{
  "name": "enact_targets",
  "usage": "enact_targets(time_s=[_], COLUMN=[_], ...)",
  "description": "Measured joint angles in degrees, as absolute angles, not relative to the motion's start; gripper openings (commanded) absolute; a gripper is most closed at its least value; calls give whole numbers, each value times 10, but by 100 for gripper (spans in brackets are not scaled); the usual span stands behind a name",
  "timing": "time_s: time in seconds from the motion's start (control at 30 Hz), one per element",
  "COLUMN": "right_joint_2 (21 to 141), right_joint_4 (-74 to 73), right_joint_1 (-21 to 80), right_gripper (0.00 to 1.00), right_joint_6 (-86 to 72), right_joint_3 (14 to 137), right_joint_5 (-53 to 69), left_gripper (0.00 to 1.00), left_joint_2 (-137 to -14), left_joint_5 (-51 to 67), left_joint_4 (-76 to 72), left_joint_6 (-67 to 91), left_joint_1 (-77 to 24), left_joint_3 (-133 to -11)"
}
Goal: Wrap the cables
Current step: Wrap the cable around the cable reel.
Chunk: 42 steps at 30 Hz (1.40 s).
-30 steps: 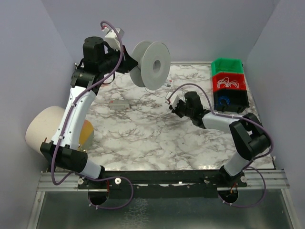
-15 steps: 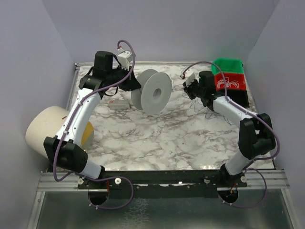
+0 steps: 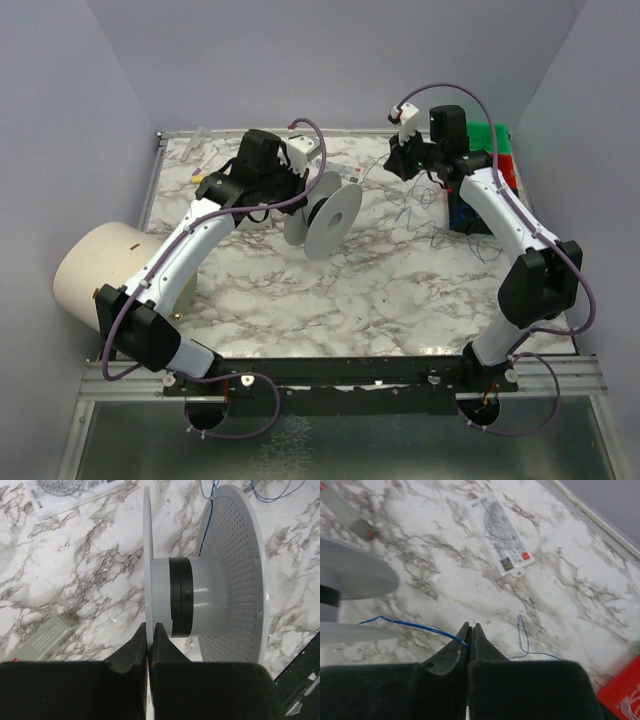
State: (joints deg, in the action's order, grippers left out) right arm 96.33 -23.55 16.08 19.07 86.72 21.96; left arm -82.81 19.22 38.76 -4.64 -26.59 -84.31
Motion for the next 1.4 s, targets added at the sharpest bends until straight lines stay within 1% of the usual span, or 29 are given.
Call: enact_targets(time_s=[0.13,0.33,0.57,0.83,1.13,1.27,1.4], right_joint_2=[962,959,951,951,947,940,940], right_joint_4=[-272,-295,-275,-223,-155,-112,-75], right_joint_1=[171,224,282,330,354,359,361], right_gripper=[1,1,1,1,1,1,1], right_joint_6=[147,96,42,4,-1,-1,3], right_joint_3=[908,912,890,838,764,714,688], right_joint_5=[296,373,432,435,413,404,401], left_gripper=[0,0,0,0,0,0,0], left_joint_2=[-833,-863,-914,-964,-968,-968,-967], left_joint_5=[118,22,-35,-41,-38,5,76], left_joint_4=[383,343,312,305,301,291,275], left_joint_6=[-42,-23,13,70,141,186,233], left_joint_1=[-281,-281,-292,-295,-291,-271,-232], left_joint_3=[-831,-818,-823,-881,-897,-896,-891])
